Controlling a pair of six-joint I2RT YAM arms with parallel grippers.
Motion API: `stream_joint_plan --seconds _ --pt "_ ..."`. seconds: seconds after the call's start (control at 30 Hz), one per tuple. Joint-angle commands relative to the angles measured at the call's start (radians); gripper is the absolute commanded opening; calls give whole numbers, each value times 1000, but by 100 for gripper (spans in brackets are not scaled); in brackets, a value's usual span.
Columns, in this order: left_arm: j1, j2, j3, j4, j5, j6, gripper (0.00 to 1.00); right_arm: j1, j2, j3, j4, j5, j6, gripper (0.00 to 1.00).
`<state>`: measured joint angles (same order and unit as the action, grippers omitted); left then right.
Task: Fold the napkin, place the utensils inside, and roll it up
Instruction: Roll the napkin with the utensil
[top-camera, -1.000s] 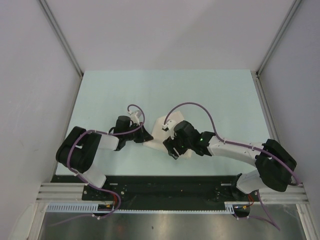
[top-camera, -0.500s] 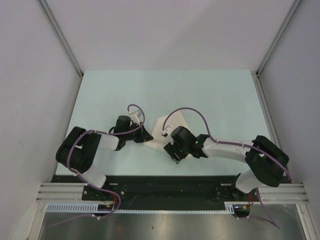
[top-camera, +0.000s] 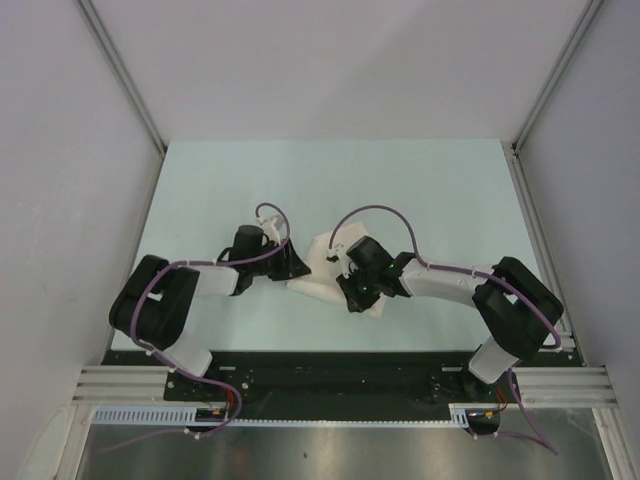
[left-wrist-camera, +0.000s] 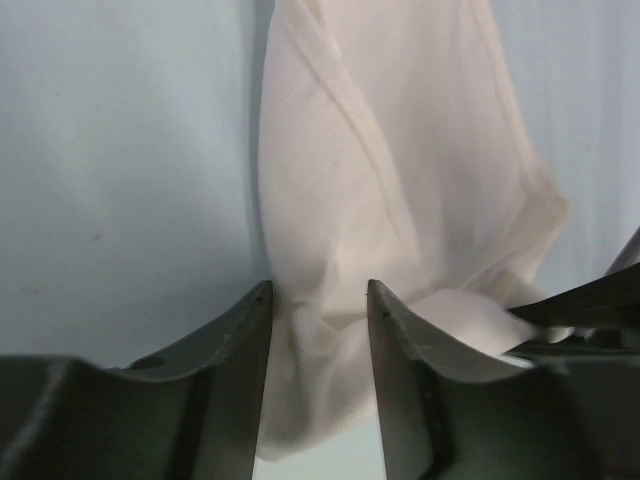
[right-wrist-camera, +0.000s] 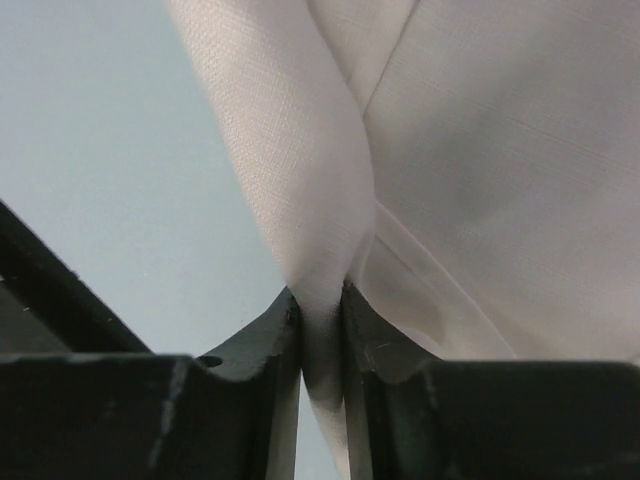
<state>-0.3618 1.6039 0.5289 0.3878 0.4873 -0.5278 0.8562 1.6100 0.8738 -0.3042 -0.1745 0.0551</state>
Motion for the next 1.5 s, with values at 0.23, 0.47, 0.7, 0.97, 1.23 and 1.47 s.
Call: stream_joint_plan --seconds 0.23,0.47,0.7,0.97,1.23,1.47 --pt "15 -151 97 -127 -233 15 70 -178 133 8 -38 -502 18 15" --pt "15 -214 -49 11 -201 12 70 -292 212 4 -29 -655 42 14" --pt "14 -171 -89 161 -90 -14 68 -341 298 11 -26 -706 60 14" --pt "15 -62 -81 279 -13 -23 59 -379 358 13 -12 -720 83 14" --pt "14 39 -60 365 53 -58 41 -391 387 21 -21 -727 84 14" --pt "14 106 -26 321 54 -55 18 -393 301 80 -110 -666 94 43"
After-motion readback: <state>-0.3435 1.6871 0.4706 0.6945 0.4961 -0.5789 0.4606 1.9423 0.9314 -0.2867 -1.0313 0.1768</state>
